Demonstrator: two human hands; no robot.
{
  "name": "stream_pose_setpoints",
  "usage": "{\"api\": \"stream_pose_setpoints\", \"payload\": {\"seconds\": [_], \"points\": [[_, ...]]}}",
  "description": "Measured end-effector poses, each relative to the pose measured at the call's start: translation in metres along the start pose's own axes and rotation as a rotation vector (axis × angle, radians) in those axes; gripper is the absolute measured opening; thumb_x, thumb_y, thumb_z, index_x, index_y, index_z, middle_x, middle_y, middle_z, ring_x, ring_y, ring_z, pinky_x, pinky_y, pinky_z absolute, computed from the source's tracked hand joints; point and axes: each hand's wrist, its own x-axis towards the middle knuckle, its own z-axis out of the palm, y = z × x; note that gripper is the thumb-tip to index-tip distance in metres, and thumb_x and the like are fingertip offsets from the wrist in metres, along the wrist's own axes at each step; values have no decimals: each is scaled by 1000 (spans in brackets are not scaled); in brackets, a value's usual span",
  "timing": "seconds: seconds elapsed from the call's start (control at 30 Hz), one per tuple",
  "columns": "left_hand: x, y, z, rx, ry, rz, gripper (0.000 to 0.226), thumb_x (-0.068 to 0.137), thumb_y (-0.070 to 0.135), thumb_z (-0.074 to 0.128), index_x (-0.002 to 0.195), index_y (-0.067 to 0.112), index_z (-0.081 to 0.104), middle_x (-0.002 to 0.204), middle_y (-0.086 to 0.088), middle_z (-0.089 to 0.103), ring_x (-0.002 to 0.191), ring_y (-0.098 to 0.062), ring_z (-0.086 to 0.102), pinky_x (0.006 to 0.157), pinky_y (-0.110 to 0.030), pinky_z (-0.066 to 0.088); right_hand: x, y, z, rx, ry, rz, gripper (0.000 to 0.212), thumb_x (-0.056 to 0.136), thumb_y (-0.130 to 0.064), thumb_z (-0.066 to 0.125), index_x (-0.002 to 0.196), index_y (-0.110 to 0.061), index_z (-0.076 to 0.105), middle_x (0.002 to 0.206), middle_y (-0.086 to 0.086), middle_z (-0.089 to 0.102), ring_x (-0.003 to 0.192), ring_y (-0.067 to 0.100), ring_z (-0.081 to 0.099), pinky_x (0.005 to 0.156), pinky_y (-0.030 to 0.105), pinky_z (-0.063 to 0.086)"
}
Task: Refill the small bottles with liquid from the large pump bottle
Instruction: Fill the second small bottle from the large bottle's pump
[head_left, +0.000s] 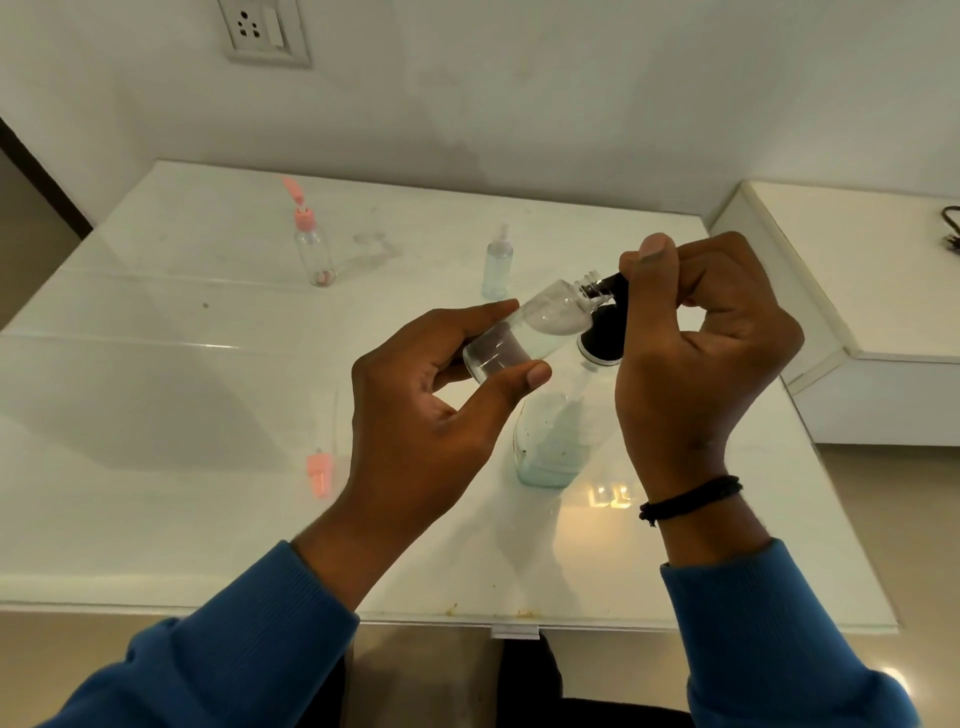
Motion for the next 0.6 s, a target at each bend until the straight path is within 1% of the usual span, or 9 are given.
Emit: {"api": "stream_pose_setpoints", "payload": {"seconds": [0.13, 0.3, 0.37, 0.47, 0.6], "points": [[1, 1, 0, -5, 5, 8, 41, 85, 23, 84, 121, 10, 71, 111, -1, 74, 101, -17, 72, 86, -25, 60, 2, -2, 1, -11, 12, -11, 34, 98, -7, 62, 67, 6, 66, 66, 16, 62, 63, 21, 53, 63, 16, 40], [0, 1, 0, 34, 20, 18, 42, 84, 24, 84, 122, 11, 71, 115, -1, 74, 103, -14, 72, 87, -21, 59, -1, -2, 1, -14, 4, 1, 32, 98, -6, 62, 69, 6, 68, 67, 15, 63, 65, 18, 54, 64, 14, 41], [0, 0, 0, 24, 20, 10, 42, 84, 24, 84, 122, 11, 71, 115, -1, 74, 104, -15, 72, 87, -22, 59, 1, -2, 0, -15, 5, 1, 32, 99, -7, 62, 70, 6, 68, 68, 15, 64, 65, 17, 55, 65, 14, 41], [0, 1, 1, 0, 12, 4, 42, 85, 24, 83, 122, 10, 71, 113, -2, 74, 103, -19, 72, 87, -27, 61, 2, -3, 0, -12, 13, -7, 32, 99, -8, 62, 70, 5, 69, 68, 15, 64, 65, 22, 56, 64, 17, 42], [0, 1, 1, 30, 15, 16, 41, 85, 26, 83, 121, 11, 71, 114, -1, 74, 103, -16, 72, 87, -22, 59, -3, 0, 2, -20, 18, -25, 35, 97, -5, 64, 64, 5, 63, 65, 14, 60, 62, 22, 53, 60, 23, 41]]}}
